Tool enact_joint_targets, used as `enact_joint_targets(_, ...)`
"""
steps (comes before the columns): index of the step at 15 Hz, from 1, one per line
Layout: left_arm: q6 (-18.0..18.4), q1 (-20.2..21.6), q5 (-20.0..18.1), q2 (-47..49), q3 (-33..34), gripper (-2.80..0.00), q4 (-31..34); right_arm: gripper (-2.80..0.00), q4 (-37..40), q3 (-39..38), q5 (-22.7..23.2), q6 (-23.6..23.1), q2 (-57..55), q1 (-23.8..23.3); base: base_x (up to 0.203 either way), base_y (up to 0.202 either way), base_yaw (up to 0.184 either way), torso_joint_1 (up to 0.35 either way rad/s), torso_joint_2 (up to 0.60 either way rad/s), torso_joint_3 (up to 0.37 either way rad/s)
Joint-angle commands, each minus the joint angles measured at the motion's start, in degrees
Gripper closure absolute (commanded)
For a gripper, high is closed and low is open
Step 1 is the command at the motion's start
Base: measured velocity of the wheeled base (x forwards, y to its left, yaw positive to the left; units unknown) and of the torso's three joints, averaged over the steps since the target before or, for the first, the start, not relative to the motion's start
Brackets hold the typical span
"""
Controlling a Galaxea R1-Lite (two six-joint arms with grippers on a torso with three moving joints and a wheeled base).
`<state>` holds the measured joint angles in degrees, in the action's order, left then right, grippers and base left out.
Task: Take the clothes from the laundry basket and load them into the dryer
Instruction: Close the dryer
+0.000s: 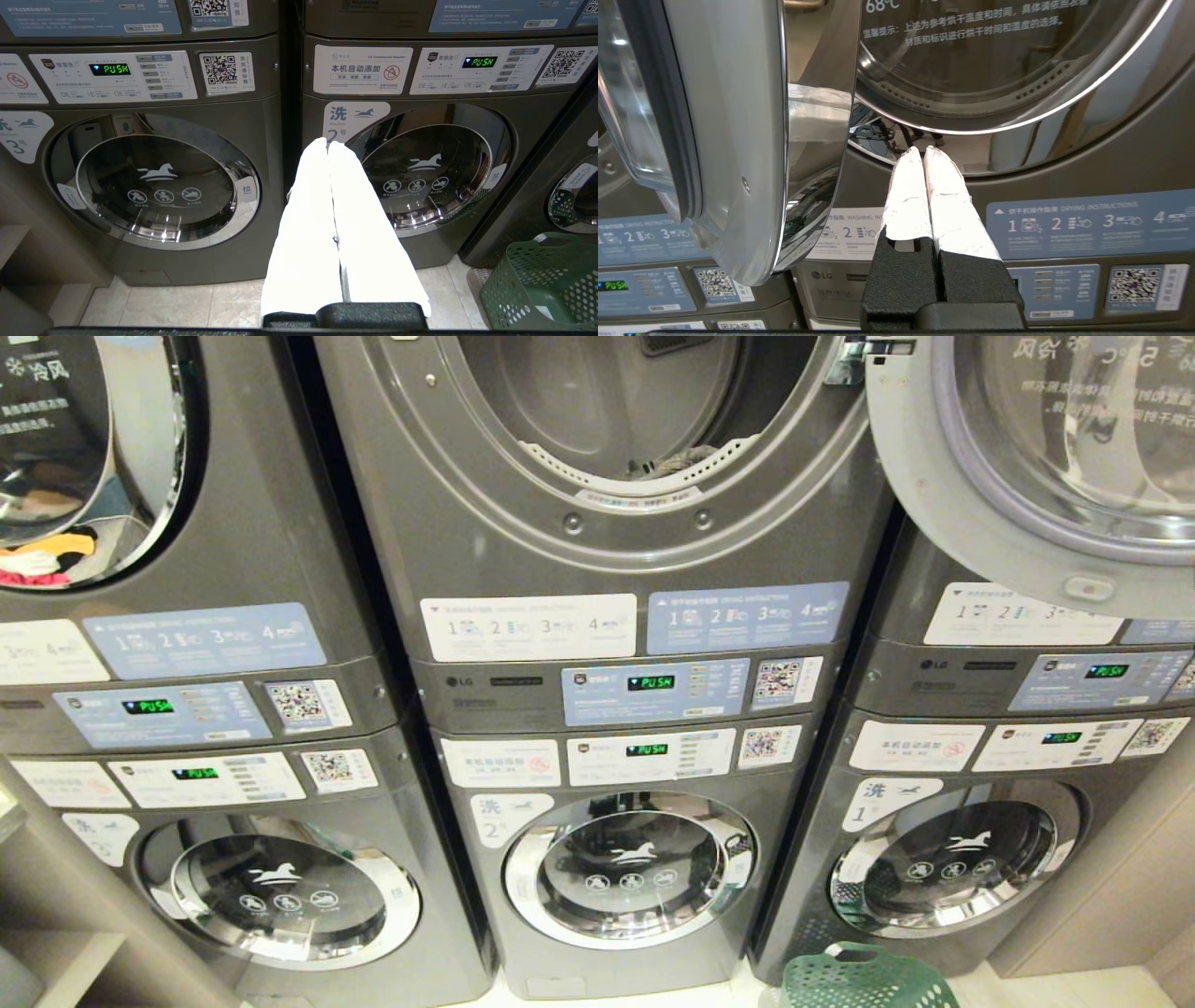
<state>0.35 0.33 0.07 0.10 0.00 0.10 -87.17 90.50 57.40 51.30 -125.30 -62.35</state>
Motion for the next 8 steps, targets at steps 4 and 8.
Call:
enact_joint_targets(4, 0.00, 0.02, 0.01, -0.01, 0.09, 0.00, -0.01, 0.00, -0.49, 3.98, 0.35, 0.29, -2.30, 3.43, 0.000, 0.000, 0.000, 0.000, 0.00, 0.000)
enact_joint_targets(8, 0.00, 0.02, 0.01, -0.01, 0.08, 0.00, -0.01, 0.00, -0.49, 5.48, 0.53, 0.36, -2.64, 5.31, 0.000, 0.000, 0.000, 0.000, 0.00, 0.000)
